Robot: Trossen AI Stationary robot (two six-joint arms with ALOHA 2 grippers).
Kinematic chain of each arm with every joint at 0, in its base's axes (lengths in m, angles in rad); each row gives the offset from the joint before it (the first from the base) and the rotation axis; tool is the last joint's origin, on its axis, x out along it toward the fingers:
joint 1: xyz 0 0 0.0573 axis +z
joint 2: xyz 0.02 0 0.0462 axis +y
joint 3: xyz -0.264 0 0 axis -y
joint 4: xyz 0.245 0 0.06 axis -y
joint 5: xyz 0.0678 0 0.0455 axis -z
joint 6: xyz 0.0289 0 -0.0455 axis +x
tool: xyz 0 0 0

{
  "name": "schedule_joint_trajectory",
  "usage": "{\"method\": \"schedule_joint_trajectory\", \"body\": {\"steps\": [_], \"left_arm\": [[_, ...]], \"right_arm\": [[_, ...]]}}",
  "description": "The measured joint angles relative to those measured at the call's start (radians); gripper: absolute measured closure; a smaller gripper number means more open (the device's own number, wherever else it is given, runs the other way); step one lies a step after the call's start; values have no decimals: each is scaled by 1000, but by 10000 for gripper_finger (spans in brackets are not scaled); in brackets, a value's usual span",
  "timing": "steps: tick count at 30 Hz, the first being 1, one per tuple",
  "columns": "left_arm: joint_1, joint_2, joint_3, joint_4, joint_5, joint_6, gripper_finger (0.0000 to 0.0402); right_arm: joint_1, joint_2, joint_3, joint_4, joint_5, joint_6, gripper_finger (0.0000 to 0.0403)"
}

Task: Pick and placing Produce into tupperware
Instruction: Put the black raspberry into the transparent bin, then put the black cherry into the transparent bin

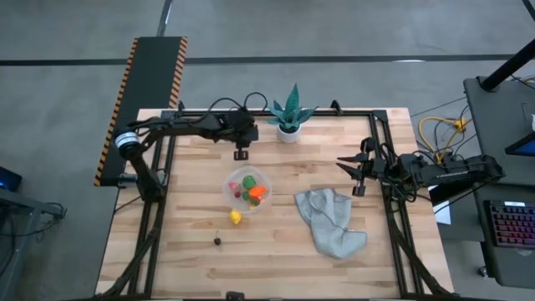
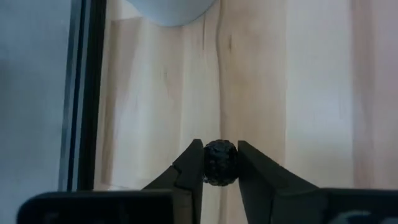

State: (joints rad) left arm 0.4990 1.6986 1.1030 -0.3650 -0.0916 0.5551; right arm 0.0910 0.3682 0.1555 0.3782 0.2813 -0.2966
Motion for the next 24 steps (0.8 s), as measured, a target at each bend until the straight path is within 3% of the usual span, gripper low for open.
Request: {"method": "schedule_joint_trajectory", "body": {"steps": [10,17,24], "left_arm": [[-79,-182,-7,-66,-20,-41,401],[-95,-269,-25,-83,-45,-53,399],[-96,-277,-26,-157,-85,-104,401]], "right_arm": [[0,0,0,2,0,0,342],[0,0,0,3,0,5,342],[0,0,0,6,0,5,342]]}}
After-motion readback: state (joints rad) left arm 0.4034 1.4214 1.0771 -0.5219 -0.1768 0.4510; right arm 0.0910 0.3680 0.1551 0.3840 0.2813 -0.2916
